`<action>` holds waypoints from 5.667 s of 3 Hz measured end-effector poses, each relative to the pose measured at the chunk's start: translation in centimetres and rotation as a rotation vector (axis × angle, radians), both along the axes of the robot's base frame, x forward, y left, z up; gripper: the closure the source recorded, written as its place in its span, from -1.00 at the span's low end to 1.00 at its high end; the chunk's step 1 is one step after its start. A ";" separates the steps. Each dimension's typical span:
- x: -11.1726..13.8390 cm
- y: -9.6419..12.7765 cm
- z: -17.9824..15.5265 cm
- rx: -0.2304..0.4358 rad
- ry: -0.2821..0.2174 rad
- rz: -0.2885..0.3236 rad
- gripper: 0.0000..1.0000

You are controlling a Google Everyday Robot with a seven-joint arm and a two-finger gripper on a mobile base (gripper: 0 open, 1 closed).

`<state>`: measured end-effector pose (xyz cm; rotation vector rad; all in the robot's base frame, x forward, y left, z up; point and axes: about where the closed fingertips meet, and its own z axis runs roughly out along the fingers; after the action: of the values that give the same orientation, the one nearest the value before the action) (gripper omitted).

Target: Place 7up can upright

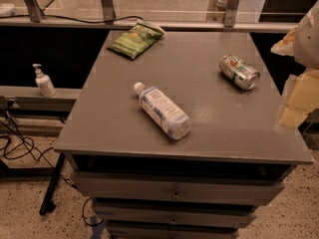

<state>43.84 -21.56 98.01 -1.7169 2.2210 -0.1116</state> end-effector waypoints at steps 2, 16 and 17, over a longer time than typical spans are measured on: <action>2.4 0.7 -0.1 0.018 -0.033 -0.047 -1.00; 27.2 -2.8 -14.0 0.346 0.084 -0.824 -0.21; 27.2 -2.8 -10.7 0.427 0.033 -0.811 0.26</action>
Offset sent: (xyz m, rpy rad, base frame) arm 0.0678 0.0177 -0.0086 0.0484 -0.0716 -0.1290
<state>71.04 -24.36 87.28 -0.5507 2.5816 0.1923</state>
